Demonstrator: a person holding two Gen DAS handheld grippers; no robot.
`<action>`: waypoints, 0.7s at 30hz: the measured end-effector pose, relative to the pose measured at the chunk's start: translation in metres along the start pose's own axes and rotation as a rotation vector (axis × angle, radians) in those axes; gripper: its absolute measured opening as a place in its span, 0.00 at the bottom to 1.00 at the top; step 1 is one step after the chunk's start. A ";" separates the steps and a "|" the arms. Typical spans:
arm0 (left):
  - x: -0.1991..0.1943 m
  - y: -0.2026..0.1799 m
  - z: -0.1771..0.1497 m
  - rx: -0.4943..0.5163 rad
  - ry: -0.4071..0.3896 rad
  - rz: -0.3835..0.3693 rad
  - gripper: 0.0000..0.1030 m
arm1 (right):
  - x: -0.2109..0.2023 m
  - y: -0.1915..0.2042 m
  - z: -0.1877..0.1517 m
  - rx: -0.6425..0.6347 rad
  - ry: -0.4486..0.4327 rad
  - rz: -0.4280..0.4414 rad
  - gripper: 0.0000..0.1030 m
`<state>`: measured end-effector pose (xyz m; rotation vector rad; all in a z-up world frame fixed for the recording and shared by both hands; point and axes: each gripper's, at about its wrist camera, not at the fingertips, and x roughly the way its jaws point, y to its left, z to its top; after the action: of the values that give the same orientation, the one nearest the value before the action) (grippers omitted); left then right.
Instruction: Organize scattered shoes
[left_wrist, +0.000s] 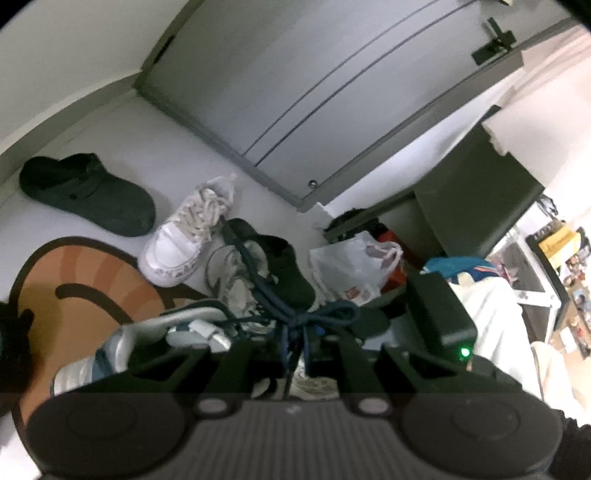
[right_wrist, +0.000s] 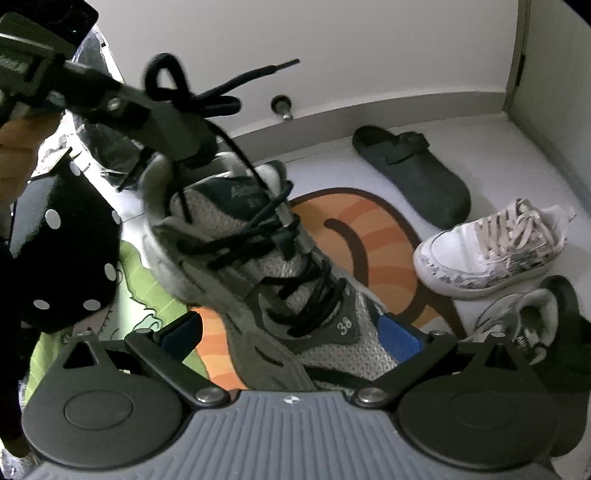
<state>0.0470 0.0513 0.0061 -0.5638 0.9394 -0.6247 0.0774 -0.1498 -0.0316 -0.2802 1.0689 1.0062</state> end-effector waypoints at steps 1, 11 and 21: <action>0.000 0.000 0.000 0.005 -0.001 0.004 0.07 | 0.001 0.002 -0.001 0.001 0.006 0.009 1.00; -0.003 0.006 0.002 0.032 0.001 -0.002 0.07 | 0.003 0.007 0.002 -0.052 0.003 -0.023 1.00; 0.004 0.006 -0.001 0.044 0.030 -0.027 0.07 | 0.022 -0.011 0.014 -0.080 -0.005 0.000 1.00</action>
<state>0.0493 0.0525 -0.0003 -0.5294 0.9454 -0.6783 0.0970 -0.1348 -0.0459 -0.3430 1.0258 1.0513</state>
